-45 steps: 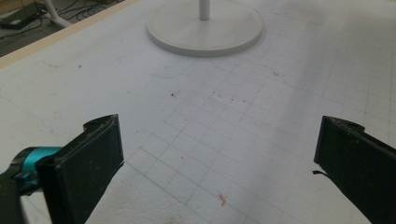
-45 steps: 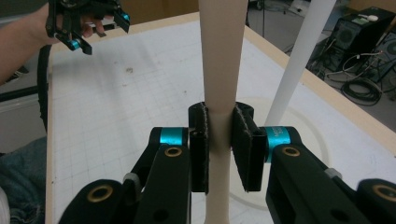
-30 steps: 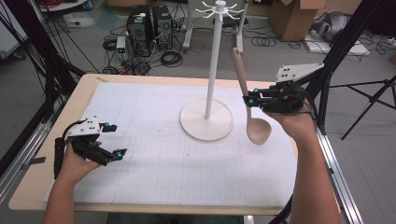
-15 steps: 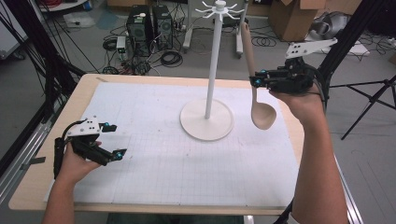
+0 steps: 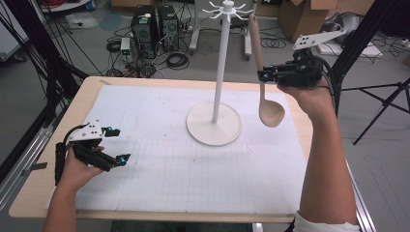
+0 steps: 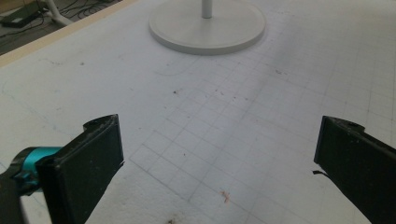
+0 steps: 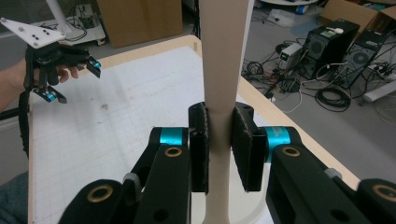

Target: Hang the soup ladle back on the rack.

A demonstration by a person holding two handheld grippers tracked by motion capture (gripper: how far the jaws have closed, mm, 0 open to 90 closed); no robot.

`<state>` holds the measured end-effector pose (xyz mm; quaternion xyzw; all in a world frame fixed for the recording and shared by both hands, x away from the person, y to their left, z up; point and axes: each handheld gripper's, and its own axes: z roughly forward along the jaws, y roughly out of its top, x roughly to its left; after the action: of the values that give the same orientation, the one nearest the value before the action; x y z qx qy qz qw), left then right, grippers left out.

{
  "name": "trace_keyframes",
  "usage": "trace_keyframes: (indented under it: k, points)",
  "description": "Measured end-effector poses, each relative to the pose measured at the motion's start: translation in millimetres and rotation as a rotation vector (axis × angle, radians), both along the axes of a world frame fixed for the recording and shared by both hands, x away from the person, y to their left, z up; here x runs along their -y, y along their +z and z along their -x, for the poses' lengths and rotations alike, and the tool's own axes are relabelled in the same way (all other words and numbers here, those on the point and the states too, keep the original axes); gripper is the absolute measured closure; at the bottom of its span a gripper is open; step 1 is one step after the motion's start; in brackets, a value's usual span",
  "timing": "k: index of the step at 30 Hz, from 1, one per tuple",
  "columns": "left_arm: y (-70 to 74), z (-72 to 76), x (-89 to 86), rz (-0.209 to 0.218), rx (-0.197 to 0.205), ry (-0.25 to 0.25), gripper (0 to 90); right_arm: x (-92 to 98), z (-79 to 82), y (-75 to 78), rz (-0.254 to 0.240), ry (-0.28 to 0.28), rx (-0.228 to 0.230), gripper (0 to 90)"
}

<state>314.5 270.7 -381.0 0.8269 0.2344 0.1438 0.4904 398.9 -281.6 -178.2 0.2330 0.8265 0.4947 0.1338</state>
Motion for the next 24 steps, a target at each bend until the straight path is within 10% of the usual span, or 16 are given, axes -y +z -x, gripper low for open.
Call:
trace_keyframes:
  k: [24]
  points:
    - [-0.1,0.0,-3.1,0.009,0.000,0.009,1.7,-5.8,-14.1,-1.8,0.006,-0.001,-0.033,78.0]
